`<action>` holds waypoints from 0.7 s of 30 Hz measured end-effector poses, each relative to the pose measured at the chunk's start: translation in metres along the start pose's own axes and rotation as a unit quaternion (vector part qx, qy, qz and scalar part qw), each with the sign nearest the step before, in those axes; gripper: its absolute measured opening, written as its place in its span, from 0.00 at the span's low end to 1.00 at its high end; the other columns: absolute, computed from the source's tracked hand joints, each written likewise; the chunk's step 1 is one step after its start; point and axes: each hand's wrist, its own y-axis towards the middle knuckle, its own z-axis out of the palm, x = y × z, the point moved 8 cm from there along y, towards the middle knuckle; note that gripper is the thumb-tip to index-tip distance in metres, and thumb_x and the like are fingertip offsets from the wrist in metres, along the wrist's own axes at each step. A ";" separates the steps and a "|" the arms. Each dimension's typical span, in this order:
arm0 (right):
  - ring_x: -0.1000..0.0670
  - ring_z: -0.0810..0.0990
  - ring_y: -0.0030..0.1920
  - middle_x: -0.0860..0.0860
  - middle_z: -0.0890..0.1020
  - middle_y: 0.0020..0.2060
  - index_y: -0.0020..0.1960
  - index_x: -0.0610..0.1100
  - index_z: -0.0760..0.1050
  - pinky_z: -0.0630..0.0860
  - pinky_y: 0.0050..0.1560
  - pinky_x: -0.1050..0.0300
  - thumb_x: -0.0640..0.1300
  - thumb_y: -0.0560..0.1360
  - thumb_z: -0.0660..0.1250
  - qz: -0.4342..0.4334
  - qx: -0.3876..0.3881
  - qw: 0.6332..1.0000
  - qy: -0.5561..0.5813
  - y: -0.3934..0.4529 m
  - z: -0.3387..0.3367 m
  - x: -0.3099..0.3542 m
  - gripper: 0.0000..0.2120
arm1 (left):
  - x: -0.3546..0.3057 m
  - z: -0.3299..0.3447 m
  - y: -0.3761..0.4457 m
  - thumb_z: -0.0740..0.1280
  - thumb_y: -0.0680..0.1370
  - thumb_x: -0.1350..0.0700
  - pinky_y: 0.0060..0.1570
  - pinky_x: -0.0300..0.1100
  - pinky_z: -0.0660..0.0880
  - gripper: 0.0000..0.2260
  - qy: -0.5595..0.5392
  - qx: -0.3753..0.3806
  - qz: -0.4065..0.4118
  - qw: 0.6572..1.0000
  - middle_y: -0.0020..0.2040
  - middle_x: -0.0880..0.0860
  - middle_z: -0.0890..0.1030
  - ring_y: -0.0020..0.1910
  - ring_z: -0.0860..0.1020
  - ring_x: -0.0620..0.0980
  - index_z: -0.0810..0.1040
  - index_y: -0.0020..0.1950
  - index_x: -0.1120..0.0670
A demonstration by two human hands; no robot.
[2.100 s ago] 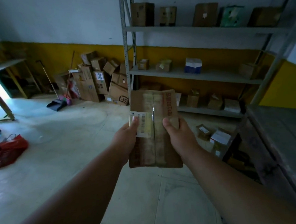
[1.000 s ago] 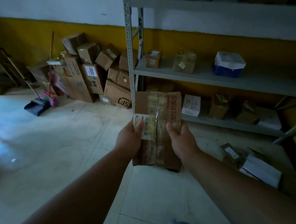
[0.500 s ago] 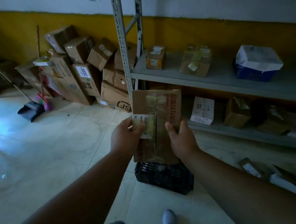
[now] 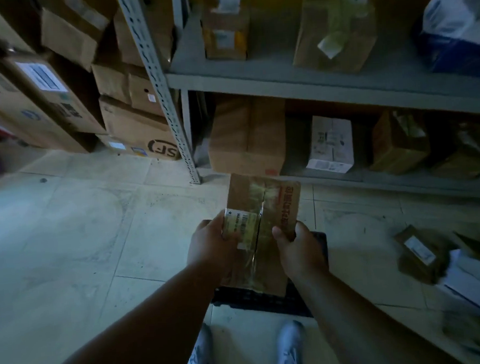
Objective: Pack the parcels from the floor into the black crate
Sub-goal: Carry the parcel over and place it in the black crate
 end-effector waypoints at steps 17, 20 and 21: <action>0.45 0.80 0.47 0.46 0.82 0.54 0.64 0.50 0.72 0.72 0.38 0.57 0.48 0.79 0.65 0.166 0.037 0.977 -0.128 0.201 0.252 -0.311 0.14 | 0.263 0.327 0.123 0.60 0.77 0.49 0.62 0.56 0.76 0.26 -0.015 0.223 -0.074 0.972 0.78 0.56 0.60 0.69 0.70 0.60 0.62 0.75 0.43; 0.47 0.80 0.42 0.49 0.82 0.46 0.54 0.50 0.73 0.76 0.35 0.56 0.49 0.79 0.65 0.189 0.046 0.976 -0.096 0.211 0.284 -0.338 0.06 | 0.294 0.347 0.141 0.66 0.77 0.52 0.58 0.50 0.79 0.27 0.022 0.239 -0.098 0.966 0.74 0.54 0.63 0.64 0.74 0.56 0.63 0.75 0.41; 0.48 0.80 0.40 0.50 0.82 0.45 0.53 0.51 0.73 0.76 0.34 0.56 0.50 0.79 0.64 0.196 0.047 0.975 -0.093 0.212 0.292 -0.342 0.05 | 0.304 0.351 0.143 0.66 0.78 0.54 0.57 0.47 0.79 0.28 0.041 0.243 -0.115 0.962 0.74 0.54 0.63 0.63 0.74 0.54 0.62 0.76 0.39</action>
